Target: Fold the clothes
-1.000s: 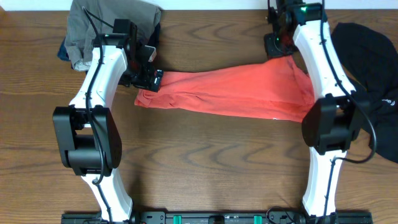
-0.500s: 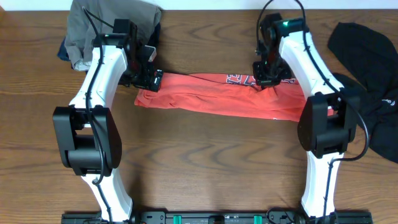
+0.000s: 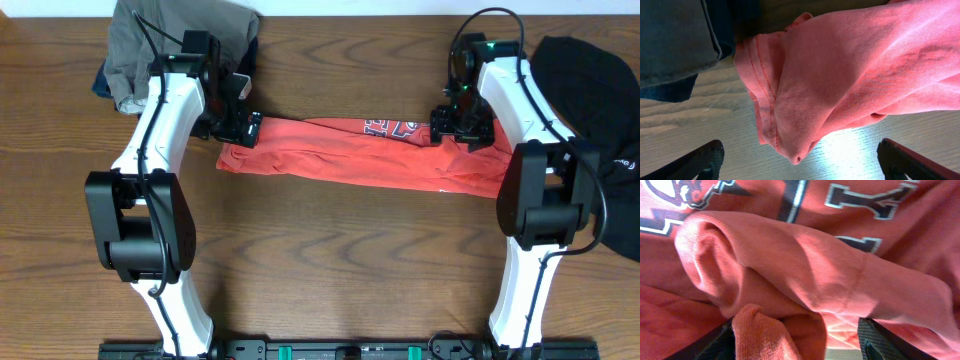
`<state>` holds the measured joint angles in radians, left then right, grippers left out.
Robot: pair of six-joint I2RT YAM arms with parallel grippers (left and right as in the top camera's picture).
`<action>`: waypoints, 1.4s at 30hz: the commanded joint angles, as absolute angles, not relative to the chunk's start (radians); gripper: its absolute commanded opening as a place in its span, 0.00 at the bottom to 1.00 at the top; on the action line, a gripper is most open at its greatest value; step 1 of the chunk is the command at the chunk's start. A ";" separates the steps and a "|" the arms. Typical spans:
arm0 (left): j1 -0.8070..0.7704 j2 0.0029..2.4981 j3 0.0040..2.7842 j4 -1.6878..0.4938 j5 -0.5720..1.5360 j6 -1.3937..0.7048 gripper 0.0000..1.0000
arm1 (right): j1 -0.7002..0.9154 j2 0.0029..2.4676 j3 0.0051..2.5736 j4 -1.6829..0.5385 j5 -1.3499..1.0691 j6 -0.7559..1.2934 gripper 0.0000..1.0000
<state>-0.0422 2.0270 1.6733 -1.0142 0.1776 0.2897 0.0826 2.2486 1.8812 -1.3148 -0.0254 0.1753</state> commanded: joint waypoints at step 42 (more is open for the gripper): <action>0.013 1.938 1.323 -0.731 0.269 0.292 0.06 | 0.048 2.136 2.006 -1.312 -0.072 0.115 0.81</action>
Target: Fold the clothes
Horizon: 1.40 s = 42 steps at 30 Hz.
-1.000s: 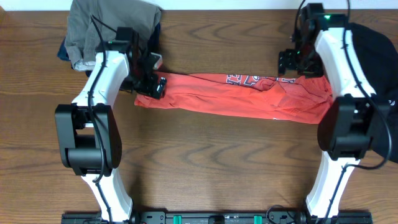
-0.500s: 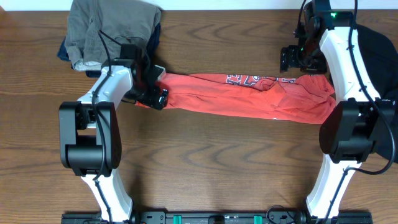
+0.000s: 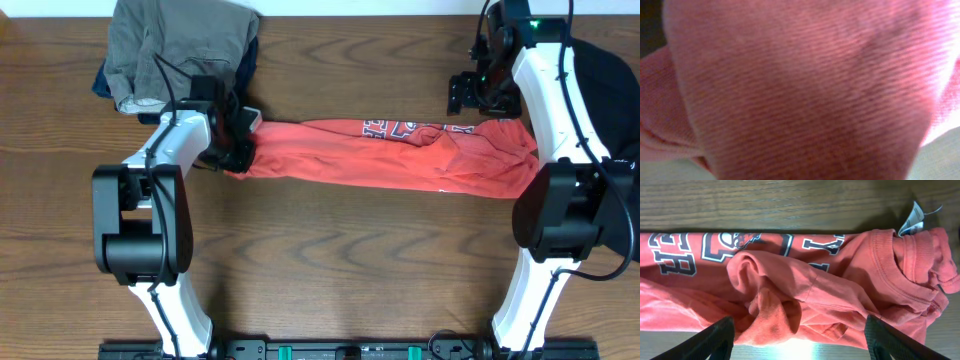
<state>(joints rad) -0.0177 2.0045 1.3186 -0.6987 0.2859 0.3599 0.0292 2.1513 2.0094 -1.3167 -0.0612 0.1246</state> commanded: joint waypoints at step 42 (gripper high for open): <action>-0.574 1.774 1.337 -0.485 0.258 0.218 0.06 | 0.059 2.138 1.991 -1.272 -0.106 0.118 0.81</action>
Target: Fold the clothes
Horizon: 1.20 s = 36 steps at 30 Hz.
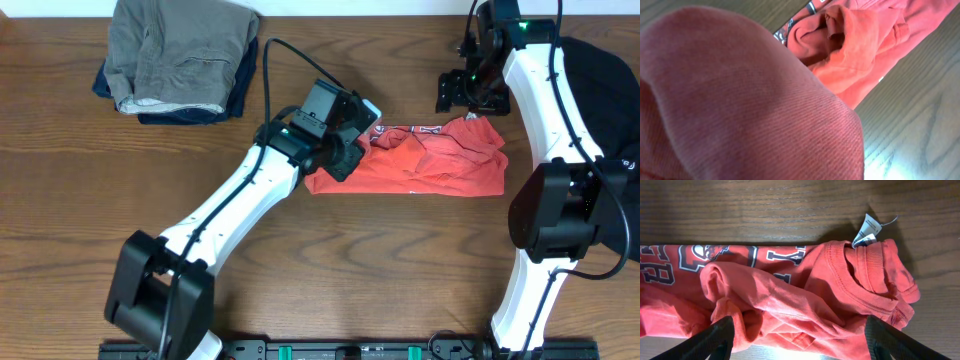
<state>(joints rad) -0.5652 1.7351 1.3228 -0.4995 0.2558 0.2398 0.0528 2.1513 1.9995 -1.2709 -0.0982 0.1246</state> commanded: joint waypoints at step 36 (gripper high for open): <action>-0.379 1.715 1.433 -0.632 0.297 0.133 0.98 | -0.197 2.138 1.861 -1.312 -0.280 -0.016 0.90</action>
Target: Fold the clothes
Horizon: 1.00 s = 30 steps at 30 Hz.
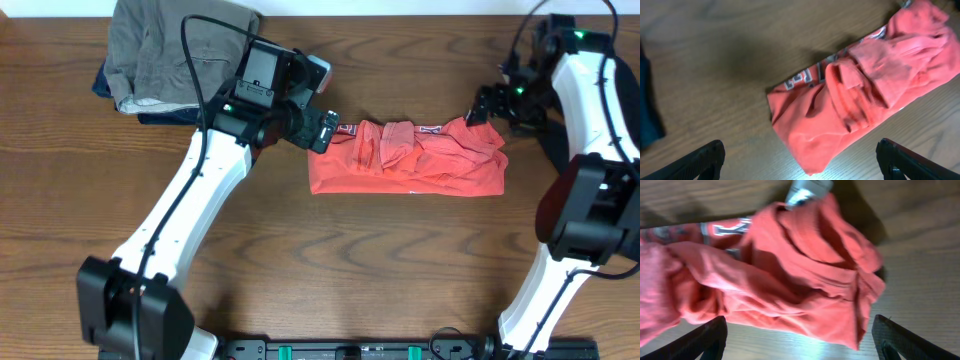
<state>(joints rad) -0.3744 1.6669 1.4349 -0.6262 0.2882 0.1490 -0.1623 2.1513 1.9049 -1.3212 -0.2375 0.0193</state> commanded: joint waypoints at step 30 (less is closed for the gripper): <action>-0.518 2.033 1.433 -0.427 0.120 0.136 0.33 | -0.259 2.138 1.662 -1.136 -0.393 -0.054 0.89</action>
